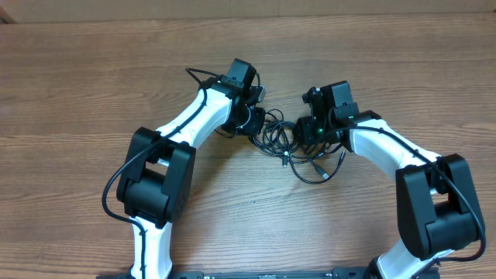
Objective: Untangle cables
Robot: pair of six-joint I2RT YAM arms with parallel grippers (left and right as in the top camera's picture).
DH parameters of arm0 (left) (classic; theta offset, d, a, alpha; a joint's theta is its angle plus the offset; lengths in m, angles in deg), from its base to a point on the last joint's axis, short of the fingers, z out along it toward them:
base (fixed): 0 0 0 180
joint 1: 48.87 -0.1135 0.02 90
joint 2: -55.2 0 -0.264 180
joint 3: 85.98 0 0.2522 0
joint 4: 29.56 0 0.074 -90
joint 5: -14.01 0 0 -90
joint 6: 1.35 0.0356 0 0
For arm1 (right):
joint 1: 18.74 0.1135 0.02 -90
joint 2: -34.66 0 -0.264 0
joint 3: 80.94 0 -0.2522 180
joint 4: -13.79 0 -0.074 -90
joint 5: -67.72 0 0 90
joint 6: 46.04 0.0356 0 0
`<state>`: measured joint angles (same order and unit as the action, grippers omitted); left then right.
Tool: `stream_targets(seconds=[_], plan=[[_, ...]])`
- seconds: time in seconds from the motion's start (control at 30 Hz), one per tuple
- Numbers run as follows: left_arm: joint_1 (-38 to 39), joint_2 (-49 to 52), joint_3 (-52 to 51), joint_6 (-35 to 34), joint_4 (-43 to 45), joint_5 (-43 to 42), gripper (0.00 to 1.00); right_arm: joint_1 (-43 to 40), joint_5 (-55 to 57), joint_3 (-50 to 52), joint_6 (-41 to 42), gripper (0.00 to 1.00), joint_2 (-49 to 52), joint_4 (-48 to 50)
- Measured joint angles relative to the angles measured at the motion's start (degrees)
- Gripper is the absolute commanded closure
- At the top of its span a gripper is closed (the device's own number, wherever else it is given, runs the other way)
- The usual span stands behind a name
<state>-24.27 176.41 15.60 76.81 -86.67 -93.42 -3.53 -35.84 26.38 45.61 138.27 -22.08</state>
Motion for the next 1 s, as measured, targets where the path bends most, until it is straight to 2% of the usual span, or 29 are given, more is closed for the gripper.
stream_targets(seconds=[0.1,0.3,0.5,0.63,0.67,0.77,0.87,0.93,1.0], plan=[[0.0,0.0,0.0,0.0,0.0,0.0,0.96,0.0,0.3,1.3,0.0,0.74,0.0,0.6],[0.0,0.0,0.0,0.0,0.0,0.0,0.96,0.0,0.0,2.8,0.2,0.95,0.0,1.6],[0.0,0.0,0.0,0.0,0.0,0.0,0.96,-0.8,0.0,2.5,1.7,0.96,0.0,1.1],[0.0,0.0,0.0,0.0,0.0,-0.4,0.96,-5.0,6.7,1.4,12.9,0.96,0.0,-4.6],[0.0,0.0,0.0,0.0,0.0,-0.7,0.96,-6.7,10.5,1.2,18.2,0.9,0.0,-8.3],[0.2,0.0,0.0,0.0,0.0,-1.3,0.96,-9.0,14.5,0.7,24.1,0.88,-0.3,-12.1],[0.2,0.0,0.0,0.0,0.0,-1.5,0.96,-9.2,16.0,0.6,26.7,0.9,-0.4,-13.3],[0.2,0.0,0.0,0.0,0.0,-1.5,0.96,-9.2,15.9,0.6,27.6,0.96,-0.4,-13.5],[0.2,0.0,0.0,0.0,0.0,-1.5,0.96,-9.2,15.4,0.5,28.2,0.96,-0.4,-14.6]])
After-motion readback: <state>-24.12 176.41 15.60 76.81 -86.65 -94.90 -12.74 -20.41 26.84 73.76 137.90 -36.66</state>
